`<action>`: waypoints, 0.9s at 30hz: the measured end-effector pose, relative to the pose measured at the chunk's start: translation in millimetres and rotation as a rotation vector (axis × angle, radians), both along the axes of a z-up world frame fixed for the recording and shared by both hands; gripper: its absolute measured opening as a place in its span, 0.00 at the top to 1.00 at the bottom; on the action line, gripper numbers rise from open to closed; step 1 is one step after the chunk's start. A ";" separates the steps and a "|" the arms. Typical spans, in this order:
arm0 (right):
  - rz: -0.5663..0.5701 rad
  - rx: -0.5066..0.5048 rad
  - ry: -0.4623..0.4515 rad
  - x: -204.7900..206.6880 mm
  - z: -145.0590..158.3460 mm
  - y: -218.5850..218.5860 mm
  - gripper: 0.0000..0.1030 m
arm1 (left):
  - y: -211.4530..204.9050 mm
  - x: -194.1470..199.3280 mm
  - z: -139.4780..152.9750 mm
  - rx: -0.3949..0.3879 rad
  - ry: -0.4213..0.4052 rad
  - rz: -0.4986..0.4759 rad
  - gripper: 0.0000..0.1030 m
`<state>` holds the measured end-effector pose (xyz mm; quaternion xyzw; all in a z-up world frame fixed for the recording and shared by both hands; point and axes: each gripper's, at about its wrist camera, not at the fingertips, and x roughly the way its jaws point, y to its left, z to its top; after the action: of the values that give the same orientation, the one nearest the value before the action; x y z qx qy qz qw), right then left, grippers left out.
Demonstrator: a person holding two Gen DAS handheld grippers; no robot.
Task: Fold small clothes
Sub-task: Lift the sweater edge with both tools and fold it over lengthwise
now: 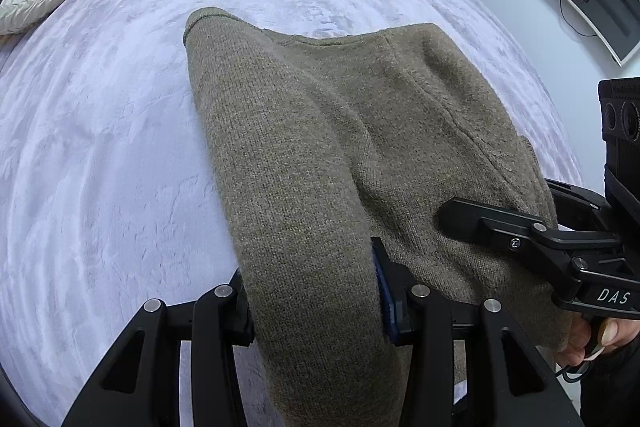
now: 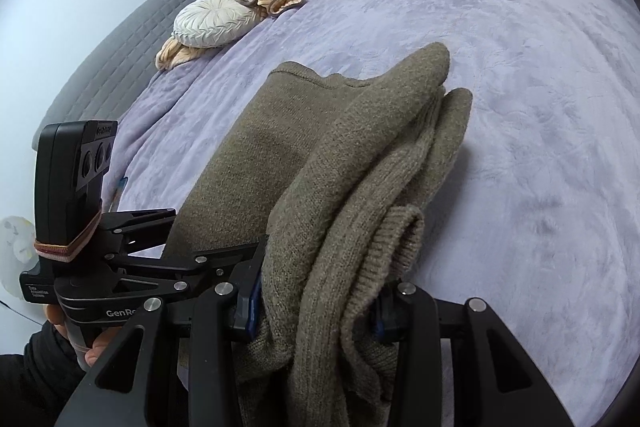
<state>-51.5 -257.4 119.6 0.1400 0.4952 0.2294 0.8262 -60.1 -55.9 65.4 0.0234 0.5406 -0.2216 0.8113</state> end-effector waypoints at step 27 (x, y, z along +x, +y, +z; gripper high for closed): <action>0.027 0.003 -0.012 -62.7 -9.1 18.4 0.58 | 19.1 -37.6 -17.3 -0.020 -0.021 0.012 0.55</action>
<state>-114.2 -239.0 110.5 0.1331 0.4917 0.2420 0.8258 -97.7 -36.8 48.1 0.0144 0.5298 -0.2219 0.8184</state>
